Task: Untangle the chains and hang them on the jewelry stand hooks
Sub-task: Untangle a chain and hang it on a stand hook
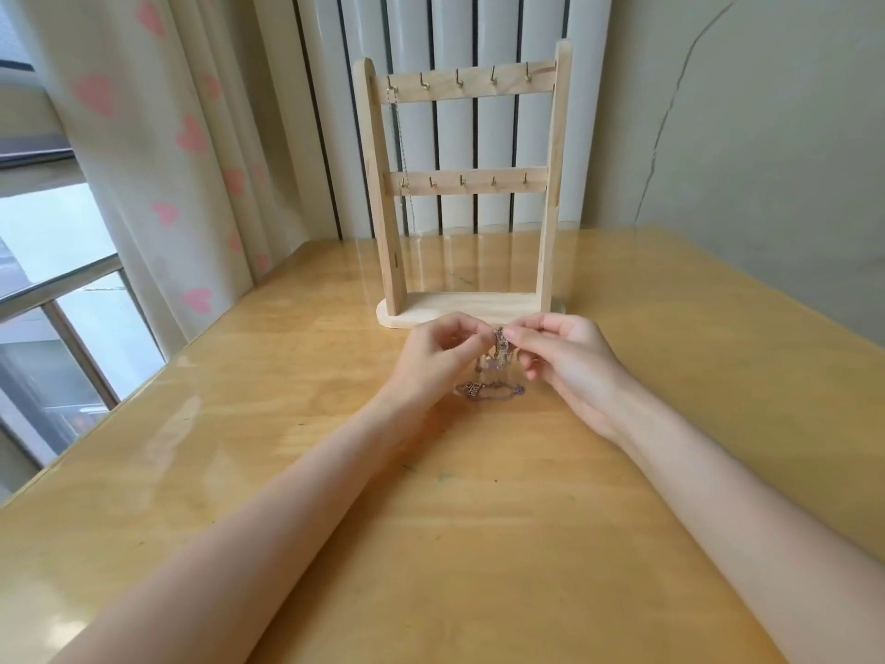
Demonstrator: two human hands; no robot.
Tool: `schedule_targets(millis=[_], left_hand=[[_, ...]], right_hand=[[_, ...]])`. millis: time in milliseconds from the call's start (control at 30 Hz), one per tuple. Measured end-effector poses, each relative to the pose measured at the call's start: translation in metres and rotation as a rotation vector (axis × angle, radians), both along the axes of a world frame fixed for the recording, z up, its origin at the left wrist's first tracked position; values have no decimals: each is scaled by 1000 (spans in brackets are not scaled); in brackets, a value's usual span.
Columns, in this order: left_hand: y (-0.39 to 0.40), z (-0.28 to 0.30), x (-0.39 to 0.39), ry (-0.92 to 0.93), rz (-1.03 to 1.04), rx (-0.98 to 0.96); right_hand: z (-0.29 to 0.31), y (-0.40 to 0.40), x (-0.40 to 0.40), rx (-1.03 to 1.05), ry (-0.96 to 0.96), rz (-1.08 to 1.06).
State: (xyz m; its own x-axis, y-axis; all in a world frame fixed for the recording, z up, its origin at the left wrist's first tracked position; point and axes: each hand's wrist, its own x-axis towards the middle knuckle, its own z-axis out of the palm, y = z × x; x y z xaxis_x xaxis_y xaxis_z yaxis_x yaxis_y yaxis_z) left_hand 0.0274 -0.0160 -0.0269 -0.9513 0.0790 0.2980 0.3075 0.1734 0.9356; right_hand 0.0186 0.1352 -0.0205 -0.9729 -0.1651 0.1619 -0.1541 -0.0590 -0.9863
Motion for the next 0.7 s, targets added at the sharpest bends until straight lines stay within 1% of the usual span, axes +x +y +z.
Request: schedule_targets(millis=[100, 167, 267, 367, 500, 567, 600, 700], left_hand=[[-2, 0, -1, -150, -41, 183], [-2, 1, -1, -159, -57, 272], [-2, 2, -1, -119, -76, 274], [-2, -1, -3, -132, -79, 253], [-4, 1, -3, -148, -79, 306], [-5, 2, -3, -122, -83, 272], [-6, 2, -3, -91, -75, 212], [-4, 1, -3, 63, -2, -77]], right_hand=[[-2, -1, 1, 75, 2, 27], [-3, -2, 2, 96, -6, 35], [-2, -2, 3, 73, -16, 28], [-2, -1, 3, 73, -3, 1], [-3, -1, 2, 41, -14, -21], [-2, -3, 3, -16, -32, 32], [-3, -4, 3, -23, -34, 59], [-3, -6, 5, 64, -20, 56]])
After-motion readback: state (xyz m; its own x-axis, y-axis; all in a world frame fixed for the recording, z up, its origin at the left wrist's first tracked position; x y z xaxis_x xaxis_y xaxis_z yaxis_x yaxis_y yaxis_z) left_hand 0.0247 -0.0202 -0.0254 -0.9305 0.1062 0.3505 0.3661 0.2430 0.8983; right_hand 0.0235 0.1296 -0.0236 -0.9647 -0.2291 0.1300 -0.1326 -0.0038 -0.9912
